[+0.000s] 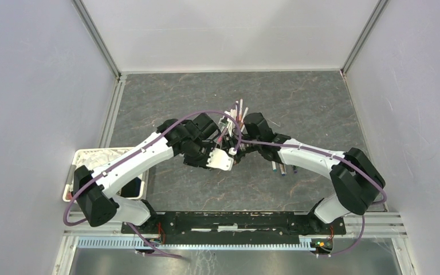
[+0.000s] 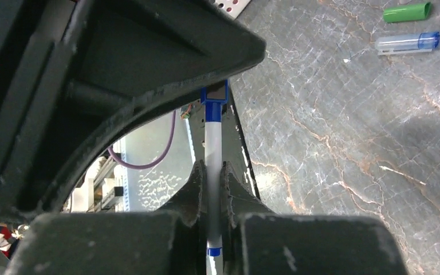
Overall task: Open the pen caps
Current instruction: Open the pen cap from the pen.
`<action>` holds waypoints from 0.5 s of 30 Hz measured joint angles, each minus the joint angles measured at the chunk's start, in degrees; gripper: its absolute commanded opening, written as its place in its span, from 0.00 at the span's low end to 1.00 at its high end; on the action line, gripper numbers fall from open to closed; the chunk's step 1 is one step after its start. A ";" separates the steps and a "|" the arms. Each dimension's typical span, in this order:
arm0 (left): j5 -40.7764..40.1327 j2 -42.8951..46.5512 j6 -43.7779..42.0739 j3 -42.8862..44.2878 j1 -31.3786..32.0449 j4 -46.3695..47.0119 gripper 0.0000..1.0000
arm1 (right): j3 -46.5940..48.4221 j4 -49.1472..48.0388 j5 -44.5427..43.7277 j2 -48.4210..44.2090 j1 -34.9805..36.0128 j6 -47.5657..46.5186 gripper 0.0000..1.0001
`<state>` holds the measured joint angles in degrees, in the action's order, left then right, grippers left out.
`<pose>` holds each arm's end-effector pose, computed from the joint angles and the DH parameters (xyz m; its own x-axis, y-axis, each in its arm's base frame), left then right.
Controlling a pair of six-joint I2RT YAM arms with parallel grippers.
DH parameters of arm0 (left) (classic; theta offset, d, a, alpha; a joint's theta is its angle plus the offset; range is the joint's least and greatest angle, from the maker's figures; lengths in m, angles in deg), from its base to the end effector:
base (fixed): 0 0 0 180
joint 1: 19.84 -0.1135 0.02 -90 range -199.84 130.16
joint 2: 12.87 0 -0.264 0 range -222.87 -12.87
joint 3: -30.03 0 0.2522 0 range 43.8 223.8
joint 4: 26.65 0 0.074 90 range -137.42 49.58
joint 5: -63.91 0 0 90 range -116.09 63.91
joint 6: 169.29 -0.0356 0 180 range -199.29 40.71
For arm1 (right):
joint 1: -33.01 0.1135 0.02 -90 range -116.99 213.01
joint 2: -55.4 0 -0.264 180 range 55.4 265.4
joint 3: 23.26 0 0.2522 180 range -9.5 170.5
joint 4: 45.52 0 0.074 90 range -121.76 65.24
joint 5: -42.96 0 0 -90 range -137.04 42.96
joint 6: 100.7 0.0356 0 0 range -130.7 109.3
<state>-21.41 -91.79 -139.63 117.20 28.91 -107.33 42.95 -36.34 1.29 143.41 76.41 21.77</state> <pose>0.1639 -0.1913 0.3044 0.3542 0.9096 -0.2170 0.9251 -0.3068 0.2238 0.2206 0.2452 0.2334 -0.8106 -0.2753 -0.5169 -0.5772 0.2262 0.7847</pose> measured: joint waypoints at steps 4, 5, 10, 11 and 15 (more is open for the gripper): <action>0.09 1.64 0.61 -0.44 0.00 1.73 0.71 | -5.64 -8.33 1.79 -2.43 -0.76 7.43 0.00; 0.09 2.82 0.59 -0.87 0.00 2.49 0.71 | -7.37 -10.34 2.43 -3.04 -1.03 9.75 0.00; 1.03 8.11 0.59 -1.49 0.02 4.13 0.65 | -9.77 -16.06 4.37 -3.32 -1.55 16.94 0.00; 1.64 8.46 0.59 -1.49 0.04 4.22 0.63 | -9.79 -17.59 4.79 -3.32 -1.55 18.29 0.00; 3.41 7.89 0.59 -1.49 0.26 4.22 0.55 | -9.84 -20.94 6.05 -3.32 -1.55 21.16 0.00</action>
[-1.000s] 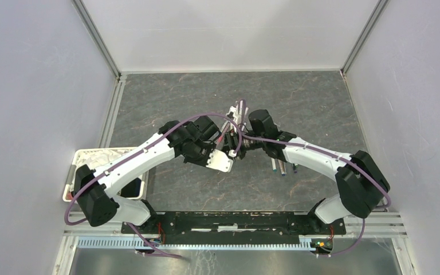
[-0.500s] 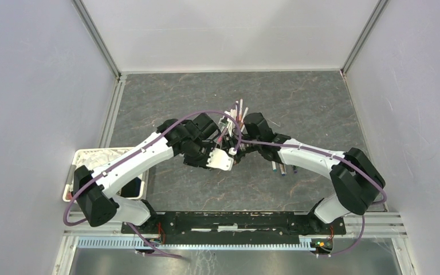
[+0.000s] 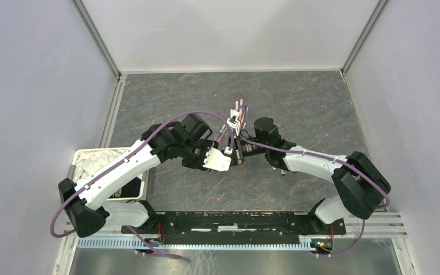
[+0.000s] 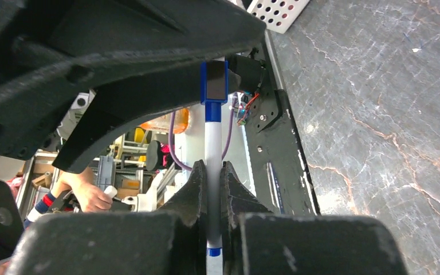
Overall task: Open the pen caps
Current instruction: Open the pen cap from the pen.
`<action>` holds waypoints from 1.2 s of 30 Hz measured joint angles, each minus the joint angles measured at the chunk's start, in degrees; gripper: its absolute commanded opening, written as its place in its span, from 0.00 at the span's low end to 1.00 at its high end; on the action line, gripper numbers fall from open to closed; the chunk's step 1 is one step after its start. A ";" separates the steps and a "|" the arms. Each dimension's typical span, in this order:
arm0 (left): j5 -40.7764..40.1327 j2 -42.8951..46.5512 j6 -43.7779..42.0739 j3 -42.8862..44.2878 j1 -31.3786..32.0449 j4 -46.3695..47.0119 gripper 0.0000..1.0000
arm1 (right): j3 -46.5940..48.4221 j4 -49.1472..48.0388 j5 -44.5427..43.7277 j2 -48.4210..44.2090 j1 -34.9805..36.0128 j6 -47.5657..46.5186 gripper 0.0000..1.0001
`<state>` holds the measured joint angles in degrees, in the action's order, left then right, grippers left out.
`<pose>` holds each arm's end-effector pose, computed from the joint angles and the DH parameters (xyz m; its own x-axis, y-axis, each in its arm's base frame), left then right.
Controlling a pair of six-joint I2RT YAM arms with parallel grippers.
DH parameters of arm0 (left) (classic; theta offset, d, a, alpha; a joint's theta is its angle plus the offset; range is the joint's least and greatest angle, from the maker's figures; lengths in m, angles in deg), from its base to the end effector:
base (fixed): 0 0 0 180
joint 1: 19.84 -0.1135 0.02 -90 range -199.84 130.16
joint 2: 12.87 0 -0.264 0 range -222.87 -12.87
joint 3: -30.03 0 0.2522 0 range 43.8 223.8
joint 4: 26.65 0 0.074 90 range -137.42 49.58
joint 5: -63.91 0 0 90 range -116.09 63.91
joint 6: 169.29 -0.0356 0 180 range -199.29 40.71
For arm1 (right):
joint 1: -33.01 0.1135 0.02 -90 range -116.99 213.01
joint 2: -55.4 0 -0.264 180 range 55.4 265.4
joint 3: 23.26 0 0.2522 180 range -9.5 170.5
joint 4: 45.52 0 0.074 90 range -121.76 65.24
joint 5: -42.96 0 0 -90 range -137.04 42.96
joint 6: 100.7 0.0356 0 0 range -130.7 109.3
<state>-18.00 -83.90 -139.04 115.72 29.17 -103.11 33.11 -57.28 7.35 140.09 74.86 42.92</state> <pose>0.1469 -0.1767 0.3307 0.3920 0.8527 -0.3452 0.8978 -0.2728 0.3457 0.2104 0.2273 0.2297 -0.9060 -0.1822 -0.3820 -0.4038 0.1020 0.9091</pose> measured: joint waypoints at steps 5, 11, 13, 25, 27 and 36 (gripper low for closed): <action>1.64 -0.98 -0.02 0.00 0.00 -0.24 0.31 | -0.39 -1.64 0.96 0.00 0.00 1.33 0.00; 3.69 -1.68 -0.39 0.15 0.24 -1.77 0.04 | -0.46 -1.70 1.77 0.07 0.00 1.68 0.28; 4.35 -2.32 -0.37 0.57 0.37 -3.04 0.02 | -0.46 -1.55 2.14 0.28 0.04 1.70 0.38; 5.62 -4.76 -0.39 1.03 0.63 -6.14 0.02 | 2.69 1.05 2.34 2.64 1.99 -2.47 0.42; 5.55 -4.76 -0.39 1.07 0.63 -6.16 0.02 | 2.69 1.20 2.38 2.64 2.34 -2.75 0.43; 5.51 -4.81 -0.39 2.29 0.63 -6.14 0.02 | 3.39 2.58 2.36 4.57 3.82 -4.02 0.10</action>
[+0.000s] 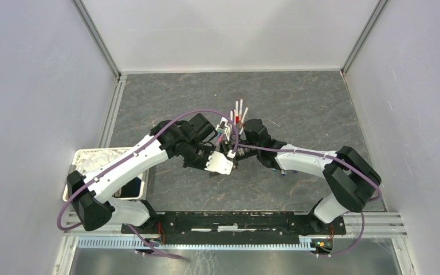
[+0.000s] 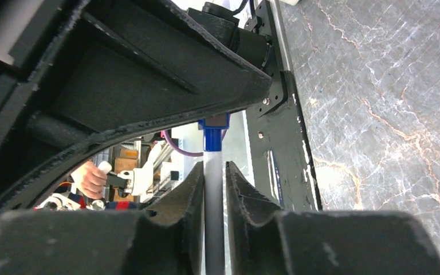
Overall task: Open the pen caps
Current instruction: Open the pen cap from the pen.
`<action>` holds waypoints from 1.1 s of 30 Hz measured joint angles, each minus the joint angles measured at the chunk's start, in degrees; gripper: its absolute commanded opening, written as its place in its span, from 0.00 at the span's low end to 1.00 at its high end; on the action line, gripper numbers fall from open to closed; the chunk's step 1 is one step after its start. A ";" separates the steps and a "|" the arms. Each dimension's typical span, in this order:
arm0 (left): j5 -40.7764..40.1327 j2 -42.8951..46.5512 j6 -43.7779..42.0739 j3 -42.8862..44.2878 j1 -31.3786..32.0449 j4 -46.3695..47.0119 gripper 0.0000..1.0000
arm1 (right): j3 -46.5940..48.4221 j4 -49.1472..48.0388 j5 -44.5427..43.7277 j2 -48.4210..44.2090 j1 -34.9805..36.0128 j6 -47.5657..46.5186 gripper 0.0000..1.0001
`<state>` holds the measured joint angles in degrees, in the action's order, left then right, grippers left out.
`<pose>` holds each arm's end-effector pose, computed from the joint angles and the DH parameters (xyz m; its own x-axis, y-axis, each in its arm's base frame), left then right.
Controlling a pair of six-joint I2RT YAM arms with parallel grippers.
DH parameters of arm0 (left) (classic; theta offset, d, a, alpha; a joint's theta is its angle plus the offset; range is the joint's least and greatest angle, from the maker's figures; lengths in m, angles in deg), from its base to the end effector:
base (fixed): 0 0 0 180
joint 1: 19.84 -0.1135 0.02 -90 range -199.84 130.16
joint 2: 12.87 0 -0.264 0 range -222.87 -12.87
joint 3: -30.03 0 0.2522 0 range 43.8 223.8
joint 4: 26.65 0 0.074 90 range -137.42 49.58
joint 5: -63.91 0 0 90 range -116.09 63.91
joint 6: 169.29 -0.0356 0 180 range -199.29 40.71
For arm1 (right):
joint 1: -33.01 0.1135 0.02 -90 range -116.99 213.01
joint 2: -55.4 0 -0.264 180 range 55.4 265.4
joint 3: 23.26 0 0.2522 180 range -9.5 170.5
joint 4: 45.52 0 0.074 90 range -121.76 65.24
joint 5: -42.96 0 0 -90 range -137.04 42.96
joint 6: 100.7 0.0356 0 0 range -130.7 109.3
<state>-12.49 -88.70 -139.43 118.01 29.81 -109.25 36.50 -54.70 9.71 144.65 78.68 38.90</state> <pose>0.1479 -0.1870 0.3202 0.3828 0.8513 -0.3588 0.9233 -0.3394 0.1799 0.2050 0.2524 0.2209 -0.8732 -0.2964 -0.3868 -0.4247 0.0738 0.9023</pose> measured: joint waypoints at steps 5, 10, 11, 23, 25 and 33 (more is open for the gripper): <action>-0.92 0.13 -0.04 0.00 0.00 -0.33 0.02 | 1.01 0.63 0.13 0.57 0.28 -0.26 0.00; -1.42 0.17 -1.05 -0.50 -0.02 -0.31 0.02 | 1.68 1.27 0.20 1.33 0.35 -0.94 0.00; -1.66 0.22 -1.33 -0.87 0.00 -0.09 0.02 | 1.75 1.68 0.02 1.46 0.35 -1.46 0.00; -11.91 0.68 -21.24 -5.70 -29.83 6.67 0.02 | -20.15 19.41 -6.91 -20.76 -3.41 -12.55 0.00; -13.64 0.72 -23.19 -5.31 -31.41 6.05 0.02 | -23.15 25.42 -6.16 -24.33 -5.14 -13.86 0.00; -4.31 -1.38 -14.64 -4.63 -23.19 6.62 0.02 | -16.28 38.53 -13.73 -28.44 -10.36 -21.77 0.00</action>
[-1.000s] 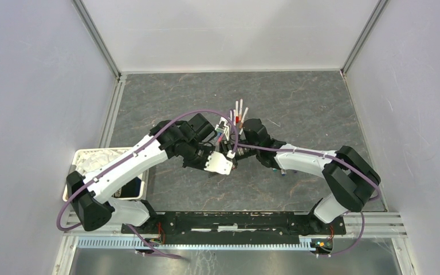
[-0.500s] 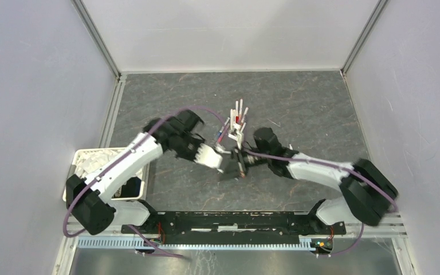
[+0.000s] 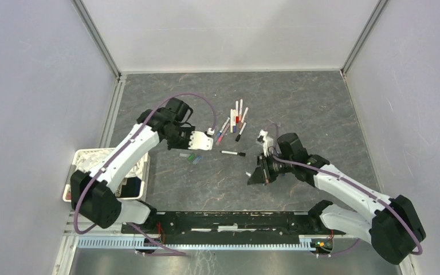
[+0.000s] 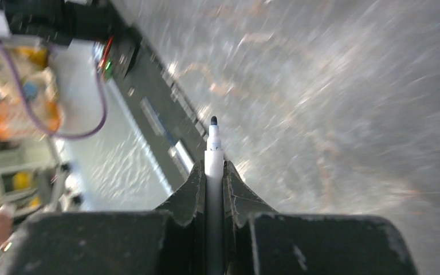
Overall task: Open the pen caps
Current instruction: Open the pen cap from the pen, then place the pen cap at the center of the board.
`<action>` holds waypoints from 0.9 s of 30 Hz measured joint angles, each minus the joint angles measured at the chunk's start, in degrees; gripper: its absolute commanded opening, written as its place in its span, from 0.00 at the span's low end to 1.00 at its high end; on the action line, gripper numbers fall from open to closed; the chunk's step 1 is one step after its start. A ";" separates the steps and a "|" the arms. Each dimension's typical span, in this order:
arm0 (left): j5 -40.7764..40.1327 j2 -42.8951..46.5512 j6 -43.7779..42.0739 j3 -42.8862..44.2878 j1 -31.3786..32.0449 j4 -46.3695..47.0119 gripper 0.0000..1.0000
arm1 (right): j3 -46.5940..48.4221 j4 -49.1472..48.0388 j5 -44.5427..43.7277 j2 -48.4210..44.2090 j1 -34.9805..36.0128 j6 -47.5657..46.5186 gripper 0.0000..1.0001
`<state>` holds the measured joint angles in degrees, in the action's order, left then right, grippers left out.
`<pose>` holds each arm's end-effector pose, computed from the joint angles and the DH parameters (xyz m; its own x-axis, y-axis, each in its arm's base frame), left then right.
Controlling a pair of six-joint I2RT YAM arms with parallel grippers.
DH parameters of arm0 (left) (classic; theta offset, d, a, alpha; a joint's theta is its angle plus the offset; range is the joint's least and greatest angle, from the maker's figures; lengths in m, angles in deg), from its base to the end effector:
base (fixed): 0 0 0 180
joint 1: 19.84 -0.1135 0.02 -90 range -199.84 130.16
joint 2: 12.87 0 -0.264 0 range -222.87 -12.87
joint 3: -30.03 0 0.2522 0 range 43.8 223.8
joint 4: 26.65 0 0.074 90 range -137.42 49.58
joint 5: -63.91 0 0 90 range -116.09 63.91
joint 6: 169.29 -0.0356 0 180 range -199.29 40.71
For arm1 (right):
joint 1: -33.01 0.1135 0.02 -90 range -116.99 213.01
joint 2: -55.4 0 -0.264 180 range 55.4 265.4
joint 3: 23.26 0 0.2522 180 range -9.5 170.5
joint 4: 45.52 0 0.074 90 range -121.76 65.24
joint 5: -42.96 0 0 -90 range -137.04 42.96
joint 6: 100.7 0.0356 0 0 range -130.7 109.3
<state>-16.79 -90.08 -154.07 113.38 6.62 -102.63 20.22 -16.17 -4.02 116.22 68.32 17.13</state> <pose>0.2212 -0.1165 0.2955 0.2518 0.9384 -0.2369 0.9394 -0.1782 0.2927 0.1497 0.1358 0.1960 -0.9007 -0.2197 -0.3748 -0.4342 0.4847 0.7593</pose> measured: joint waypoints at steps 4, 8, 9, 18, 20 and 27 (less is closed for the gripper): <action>3.52 -4.02 7.93 -3.34 1.95 5.68 0.04 | 3.65 0.85 -12.98 -3.06 -2.08 -2.25 0.00; 3.78 -8.66 13.22 -6.56 2.25 10.93 0.06 | 4.70 2.43 -27.43 -3.67 -3.39 -3.23 0.00; 3.67 -9.77 14.16 -6.86 2.32 12.09 0.06 | 4.72 2.69 -30.69 -3.54 -3.69 -3.32 0.00; 0.72 -18.58 19.89 -7.96 2.69 22.56 0.10 | 4.50 2.23 -50.27 -3.02 -7.10 -3.67 0.00; -0.13 -19.80 20.24 -8.11 2.67 23.74 0.16 | 3.98 1.49 -52.06 -2.99 -8.07 -3.69 0.00; -0.85 -20.70 21.42 -8.52 2.67 24.81 0.44 | 1.33 -1.44 -55.95 -1.27 -10.38 -4.50 0.00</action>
<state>-17.65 -110.78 -132.65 104.85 9.28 -77.82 21.55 -17.61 -59.97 114.95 57.94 12.63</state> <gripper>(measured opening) 0.346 0.106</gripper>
